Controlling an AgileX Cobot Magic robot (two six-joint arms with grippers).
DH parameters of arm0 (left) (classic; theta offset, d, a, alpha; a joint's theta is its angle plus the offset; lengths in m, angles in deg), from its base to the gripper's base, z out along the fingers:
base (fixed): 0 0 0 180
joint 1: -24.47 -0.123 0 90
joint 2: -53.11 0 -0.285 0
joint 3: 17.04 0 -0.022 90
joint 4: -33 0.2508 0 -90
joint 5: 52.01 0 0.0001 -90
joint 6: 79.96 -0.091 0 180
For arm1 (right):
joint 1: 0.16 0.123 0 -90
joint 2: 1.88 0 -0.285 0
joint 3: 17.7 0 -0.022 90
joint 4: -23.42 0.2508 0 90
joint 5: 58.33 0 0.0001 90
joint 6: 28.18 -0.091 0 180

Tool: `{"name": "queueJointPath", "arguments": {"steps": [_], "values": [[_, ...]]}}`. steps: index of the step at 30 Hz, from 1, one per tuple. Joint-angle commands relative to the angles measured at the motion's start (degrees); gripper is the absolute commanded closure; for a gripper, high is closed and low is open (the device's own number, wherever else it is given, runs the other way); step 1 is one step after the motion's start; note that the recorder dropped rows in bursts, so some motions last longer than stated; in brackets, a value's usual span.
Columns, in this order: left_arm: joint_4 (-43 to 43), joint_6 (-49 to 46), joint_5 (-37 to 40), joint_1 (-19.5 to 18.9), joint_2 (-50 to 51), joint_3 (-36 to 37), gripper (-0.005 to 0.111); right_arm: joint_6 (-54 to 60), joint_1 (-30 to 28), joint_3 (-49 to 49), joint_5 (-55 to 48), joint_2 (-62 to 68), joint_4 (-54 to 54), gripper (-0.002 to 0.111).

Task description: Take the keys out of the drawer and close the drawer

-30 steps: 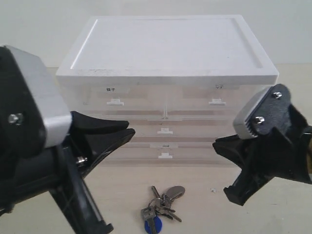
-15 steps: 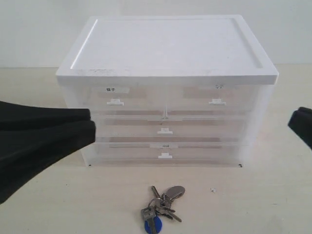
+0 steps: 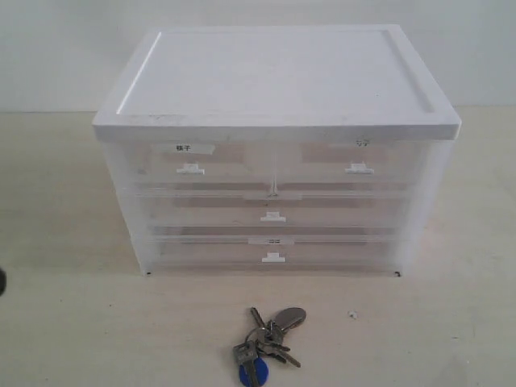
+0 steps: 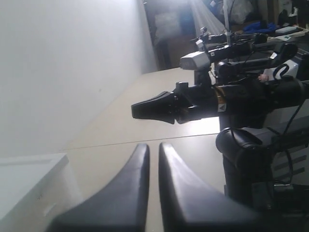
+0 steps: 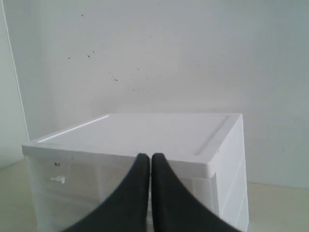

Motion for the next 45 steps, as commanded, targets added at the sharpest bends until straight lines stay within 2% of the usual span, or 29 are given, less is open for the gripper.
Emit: {"name": "queueJointPath", "arguments": {"steps": [1, 24, 26, 28, 29, 30, 31, 32, 34, 36, 38, 40, 45], "values": [[0.0, 0.5, -1.8, 0.3, -0.9, 0.3, 0.102, -0.1, 0.0, 0.2, -0.4, -0.3, 0.1, 0.108], [-0.1, 0.5, -1.8, 0.3, -0.9, 0.3, 0.102, -0.1, 0.0, 0.2, 0.5, -0.3, 0.1, 0.108], [-6.9, -3.4, -0.3, 0.3, -0.9, 0.3, 0.102, -0.1, 0.0, 0.2, 0.5, -0.3, 0.1, 0.108], [-22.5, -14.6, 5.0, 0.3, -0.9, 0.3, 0.102, -0.1, 0.0, 0.2, 0.5, -0.3, 0.1, 0.108], [-36.6, -24.6, 9.6, 0.3, -0.9, 0.8, 0.102, -0.1, 0.0, 0.2, 0.5, -0.3, 0.1, 0.108], [-43.2, -29.9, 11.7, 0.3, -0.9, 1.0, 0.102, -0.1, 0.0, 0.2, 0.5, -0.3, 0.1, 0.108], [-56.9, -42.5, 15.7, 0.1, -0.9, 1.7, 0.102, -0.1, 0.0, 0.2, 0.5, -0.3, 0.1, 0.108], [-65.4, -53.3, 16.8, 0.0, -0.8, 2.9, 0.102, -0.1, 0.0, 0.2, 0.5, -0.3, 0.1, 0.108], [-78.3, -72.3, 14.1, -0.5, -0.8, 6.6, 0.102, 0.0, 0.0, 0.2, 0.5, -0.3, 0.1, 0.108], [-91.8, -93.0, 5.0, -2.0, -0.8, 13.4, 0.102, 0.0, 0.0, 0.2, 0.5, -0.3, 0.1, 0.108], [-95.4, -100.5, -4.7, -3.0, -0.8, 19.3, 0.102, 0.0, 0.0, 0.2, 0.5, -0.3, 0.1, 0.108], [-95.9, -103.2, -10.1, -4.3, -0.8, 23.1, 0.102, 0.0, 0.0, 0.2, 0.5, -0.3, 0.1, 0.108], [-97.9, -103.5, -13.3, -9.9, -0.8, 27.1, 0.102, 0.0, 0.0, 0.2, 0.5, -0.3, 0.1, 0.108]]}}
